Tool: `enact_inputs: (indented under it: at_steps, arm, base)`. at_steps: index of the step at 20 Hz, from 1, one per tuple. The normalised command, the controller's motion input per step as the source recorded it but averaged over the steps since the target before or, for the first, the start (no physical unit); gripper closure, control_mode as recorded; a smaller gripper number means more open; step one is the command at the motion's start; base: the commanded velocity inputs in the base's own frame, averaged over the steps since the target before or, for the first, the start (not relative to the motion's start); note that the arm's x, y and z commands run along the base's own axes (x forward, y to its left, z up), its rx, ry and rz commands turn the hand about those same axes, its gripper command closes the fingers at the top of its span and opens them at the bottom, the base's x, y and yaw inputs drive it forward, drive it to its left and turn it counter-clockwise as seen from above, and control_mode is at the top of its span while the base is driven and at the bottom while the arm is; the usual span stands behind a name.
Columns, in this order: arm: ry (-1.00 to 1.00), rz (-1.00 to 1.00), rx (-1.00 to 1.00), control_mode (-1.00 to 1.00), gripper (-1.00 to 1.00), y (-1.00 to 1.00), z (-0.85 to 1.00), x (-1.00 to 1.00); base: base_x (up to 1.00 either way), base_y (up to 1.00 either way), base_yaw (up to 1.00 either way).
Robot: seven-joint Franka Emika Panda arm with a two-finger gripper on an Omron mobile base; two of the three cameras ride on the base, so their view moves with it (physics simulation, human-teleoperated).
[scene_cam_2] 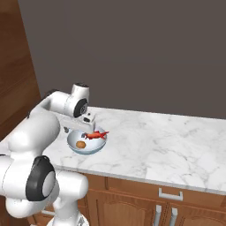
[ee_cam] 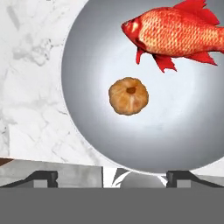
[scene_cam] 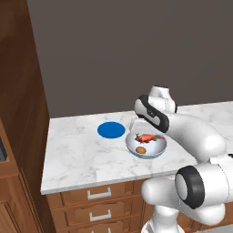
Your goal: Remove the tangerine from the bowl and place it on the small plate. Then place the bowl with only the fish in the microwave, close the door, and press the start button to microwave the fish.
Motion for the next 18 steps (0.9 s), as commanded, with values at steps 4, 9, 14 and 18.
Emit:
enact_inputs:
  at_steps: [4, 9, 14, 18]
  arm:
    - [0.01, 0.0, 0.05, -1.0, -1.0, -0.04, -0.66, 0.2]
    - [0.08, 0.0, 0.0, -1.0, -1.0, -0.01, -0.55, 0.07]
    - [0.03, 0.0, 0.0, -1.0, -1.0, 0.0, -0.29, 0.08]
    - [0.01, 0.0, 0.0, -1.0, -1.0, 0.0, -0.14, 0.22]
  base:
    - [0.0, 0.0, 0.0]
    - [0.0, 0.0, 0.0]
    - [0.0, 0.0, 0.0]
    - [0.0, 0.0, 0.0]
